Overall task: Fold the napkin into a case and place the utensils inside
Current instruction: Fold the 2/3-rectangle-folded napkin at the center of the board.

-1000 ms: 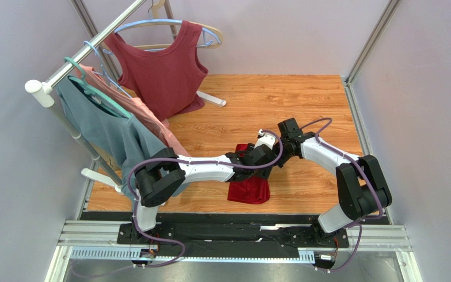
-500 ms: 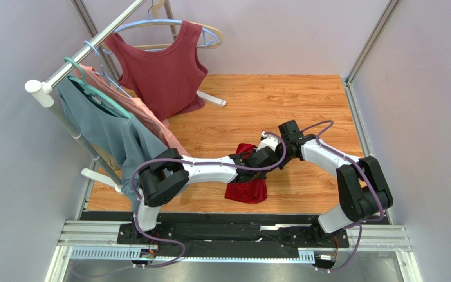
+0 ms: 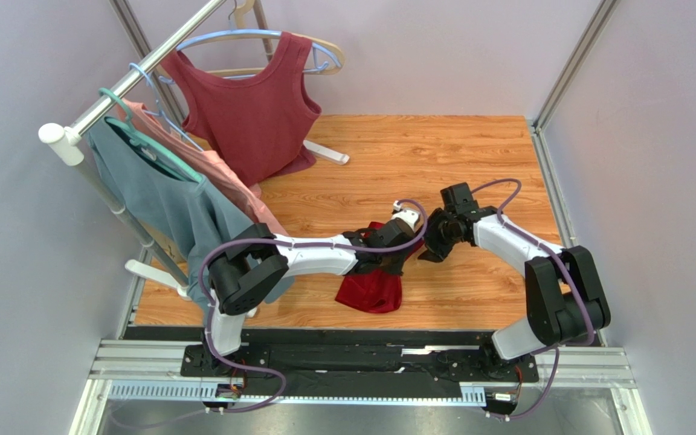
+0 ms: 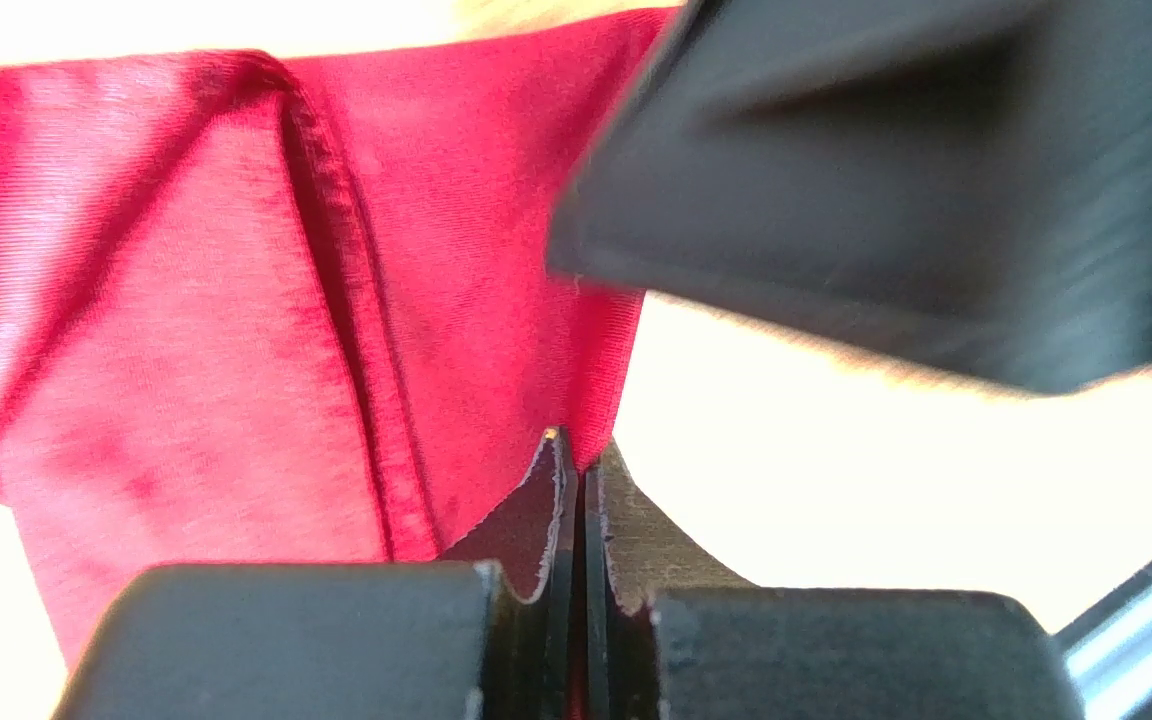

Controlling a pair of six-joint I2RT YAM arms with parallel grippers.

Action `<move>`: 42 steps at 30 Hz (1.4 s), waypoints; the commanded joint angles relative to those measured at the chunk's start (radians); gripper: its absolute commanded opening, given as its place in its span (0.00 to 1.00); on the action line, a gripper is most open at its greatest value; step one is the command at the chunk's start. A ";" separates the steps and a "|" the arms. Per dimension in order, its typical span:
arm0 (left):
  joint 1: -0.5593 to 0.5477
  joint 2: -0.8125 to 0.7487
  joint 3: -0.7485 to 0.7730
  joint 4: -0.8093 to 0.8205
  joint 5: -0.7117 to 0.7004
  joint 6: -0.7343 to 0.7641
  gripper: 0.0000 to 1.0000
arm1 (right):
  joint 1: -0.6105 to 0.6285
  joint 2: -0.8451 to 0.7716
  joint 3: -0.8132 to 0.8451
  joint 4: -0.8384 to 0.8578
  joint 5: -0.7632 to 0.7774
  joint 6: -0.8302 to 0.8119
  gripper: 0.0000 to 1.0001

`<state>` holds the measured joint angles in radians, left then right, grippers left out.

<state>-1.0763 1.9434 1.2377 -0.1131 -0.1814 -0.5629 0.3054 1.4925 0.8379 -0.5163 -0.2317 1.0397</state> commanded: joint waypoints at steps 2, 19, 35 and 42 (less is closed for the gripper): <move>0.065 -0.077 -0.044 0.096 0.223 -0.064 0.00 | -0.078 -0.026 0.024 0.038 -0.093 -0.266 0.61; 0.105 -0.141 -0.139 0.254 0.359 -0.146 0.00 | -0.108 -0.060 -0.042 0.164 -0.241 -0.258 0.74; 0.105 -0.110 -0.099 0.266 0.367 -0.157 0.00 | 0.037 0.067 -0.023 0.125 -0.126 -0.093 0.46; 0.105 -0.135 -0.126 0.303 0.399 -0.155 0.14 | 0.046 0.097 0.016 0.064 -0.029 -0.113 0.07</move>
<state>-0.9737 1.8519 1.0954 0.1158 0.1799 -0.7097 0.3462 1.5631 0.8085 -0.4179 -0.3485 0.9367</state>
